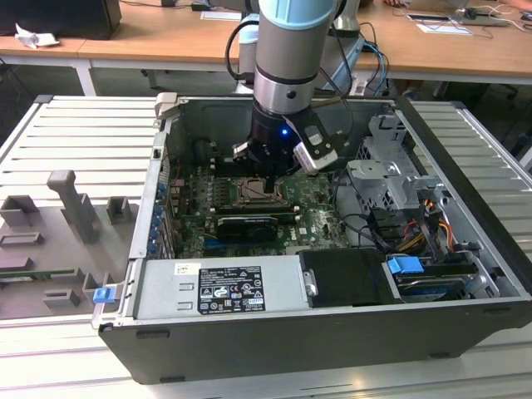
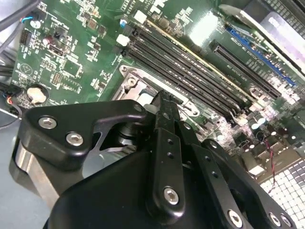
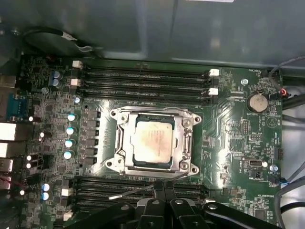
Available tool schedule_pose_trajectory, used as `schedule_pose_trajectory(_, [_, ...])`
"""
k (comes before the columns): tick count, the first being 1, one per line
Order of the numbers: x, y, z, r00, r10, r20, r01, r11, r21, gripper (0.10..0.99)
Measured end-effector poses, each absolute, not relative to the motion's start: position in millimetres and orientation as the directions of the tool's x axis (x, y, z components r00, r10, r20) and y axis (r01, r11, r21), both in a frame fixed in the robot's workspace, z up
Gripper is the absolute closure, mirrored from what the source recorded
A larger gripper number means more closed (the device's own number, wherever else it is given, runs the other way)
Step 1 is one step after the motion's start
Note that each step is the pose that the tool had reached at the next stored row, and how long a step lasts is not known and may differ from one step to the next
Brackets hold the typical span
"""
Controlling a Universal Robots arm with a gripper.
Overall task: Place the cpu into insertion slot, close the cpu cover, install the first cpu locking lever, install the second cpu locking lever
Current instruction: 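Install the second cpu locking lever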
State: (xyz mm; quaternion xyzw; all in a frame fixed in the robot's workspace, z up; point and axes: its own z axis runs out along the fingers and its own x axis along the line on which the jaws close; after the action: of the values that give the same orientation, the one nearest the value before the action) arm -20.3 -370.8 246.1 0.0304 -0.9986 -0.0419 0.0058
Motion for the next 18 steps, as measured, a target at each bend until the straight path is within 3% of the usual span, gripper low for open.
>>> schedule_pose_trajectory(11, [-51,-376,233,-0.998,-0.069,0.009,-0.068,0.994,0.085,0.980])
schedule_pose_trajectory(18, [-57,-396,229,-0.998,-0.071,0.001,-0.069,0.977,0.202,0.980])
